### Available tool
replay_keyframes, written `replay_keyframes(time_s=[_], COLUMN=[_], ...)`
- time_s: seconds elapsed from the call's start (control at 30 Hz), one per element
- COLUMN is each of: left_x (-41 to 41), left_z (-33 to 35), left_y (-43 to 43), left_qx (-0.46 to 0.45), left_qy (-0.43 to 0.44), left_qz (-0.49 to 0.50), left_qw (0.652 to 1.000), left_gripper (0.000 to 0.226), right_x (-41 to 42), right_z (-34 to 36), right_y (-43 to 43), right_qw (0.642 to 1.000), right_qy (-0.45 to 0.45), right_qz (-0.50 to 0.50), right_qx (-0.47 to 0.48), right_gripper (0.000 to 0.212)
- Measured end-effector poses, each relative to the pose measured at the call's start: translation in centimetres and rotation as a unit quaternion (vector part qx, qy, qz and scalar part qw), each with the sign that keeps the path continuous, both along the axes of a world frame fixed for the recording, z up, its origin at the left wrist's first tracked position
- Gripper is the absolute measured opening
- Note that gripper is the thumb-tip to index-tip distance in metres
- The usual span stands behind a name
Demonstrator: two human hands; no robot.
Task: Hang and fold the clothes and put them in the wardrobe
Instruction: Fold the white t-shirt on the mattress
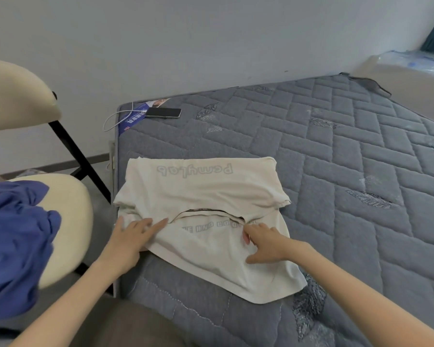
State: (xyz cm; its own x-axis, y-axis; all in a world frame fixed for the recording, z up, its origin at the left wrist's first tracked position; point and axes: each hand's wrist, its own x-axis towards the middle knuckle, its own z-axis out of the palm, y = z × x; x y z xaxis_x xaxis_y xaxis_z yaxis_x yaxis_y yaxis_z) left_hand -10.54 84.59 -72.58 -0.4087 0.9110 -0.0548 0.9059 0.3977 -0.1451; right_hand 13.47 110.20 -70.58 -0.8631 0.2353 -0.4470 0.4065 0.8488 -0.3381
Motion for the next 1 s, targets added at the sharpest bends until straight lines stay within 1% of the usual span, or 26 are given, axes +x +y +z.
replay_keyframes(time_s=[0.03, 0.1, 0.27, 0.3, 0.33, 0.37, 0.4, 0.43, 0.5, 0.53, 0.57, 0.6, 0.63, 0.7, 0.77, 0.8, 0.9, 0.97, 1.0], left_x=[-0.3, -0.3, 0.4, 0.4, 0.5, 0.5, 0.6, 0.7, 1.1, 1.4, 1.6, 1.8, 2.0, 2.1, 2.4, 2.8, 3.1, 2.9, 2.7], left_z=[-0.7, -1.4, -1.0, -0.9, -0.7, -0.4, -0.2, -0.1, 0.1, 0.4, 0.7, 1.2, 1.6, 2.5, 3.3, 3.7, 4.5, 4.6, 4.5], left_y=[-0.6, -1.3, -1.5, -1.5, -1.6, -1.5, -1.5, -1.4, -1.5, -1.6, -1.6, -1.7, -1.8, -2.2, -2.7, -3.1, -3.9, -4.8, -5.3], left_qx=[0.021, 0.034, 0.081, 0.097, 0.117, 0.141, 0.162, 0.179, 0.207, 0.231, 0.263, 0.290, 0.311, 0.327, 0.331, 0.334, 0.358, 0.373, 0.382], left_qy=[-0.004, -0.022, -0.078, -0.088, -0.099, -0.112, -0.126, -0.140, -0.170, -0.193, -0.224, -0.262, -0.296, -0.345, -0.382, -0.400, -0.433, -0.431, -0.436], left_qz=[0.024, 0.071, 0.185, 0.197, 0.205, 0.210, 0.213, 0.212, 0.212, 0.218, 0.224, 0.236, 0.248, 0.270, 0.292, 0.300, 0.323, 0.333, 0.336], left_qw=[0.999, 0.997, 0.976, 0.972, 0.967, 0.961, 0.955, 0.951, 0.940, 0.928, 0.911, 0.890, 0.868, 0.837, 0.812, 0.799, 0.762, 0.751, 0.742], left_gripper=[0.125, 0.108, 0.041, 0.028, 0.017, 0.009, 0.006, 0.007, 0.012, 0.013, 0.013, 0.012, 0.010, 0.009, 0.005, 0.008, 0.023, 0.028, 0.030], right_x=[0.8, 2.3, 6.0, 6.6, 7.1, 7.6, 8.0, 8.3, 9.0, 9.1, 9.1, 8.9, 8.6, 8.0, 7.4, 7.2, 6.7, 6.7, 6.8], right_z=[0.1, 0.1, -0.5, -0.8, -1.0, -1.3, -1.4, -1.6, -2.1, -2.3, -2.5, -2.3, -2.1, -1.4, -0.8, -0.4, 0.6, 1.3, 1.5], right_y=[-0.2, -0.7, -1.8, -2.0, -2.2, -2.3, -2.3, -2.1, -1.4, -1.2, -1.1, -1.2, -1.4, -1.6, -1.6, -1.7, -1.9, -2.4, -2.6], right_qw=[1.000, 0.996, 0.971, 0.969, 0.971, 0.976, 0.982, 0.987, 0.991, 0.988, 0.975, 0.948, 0.911, 0.841, 0.773, 0.732, 0.586, 0.486, 0.452], right_qy=[-0.023, -0.072, -0.169, -0.171, -0.150, -0.110, -0.064, -0.027, 0.016, 0.047, 0.096, 0.155, 0.211, 0.288, 0.328, 0.341, 0.367, 0.390, 0.399], right_qz=[0.005, 0.023, 0.066, 0.064, 0.051, 0.030, 0.006, -0.018, -0.081, -0.132, -0.201, -0.278, -0.351, -0.455, -0.537, -0.578, -0.685, -0.721, -0.731], right_qx=[0.007, 0.041, 0.155, 0.169, 0.180, 0.185, 0.176, 0.158, 0.103, 0.066, 0.023, -0.017, -0.043, -0.055, -0.086, -0.116, -0.229, -0.303, -0.320], right_gripper=[0.045, 0.059, 0.091, 0.092, 0.084, 0.069, 0.052, 0.041, 0.033, 0.032, 0.031, 0.031, 0.030, 0.027, 0.025, 0.023, 0.018, 0.025, 0.028])
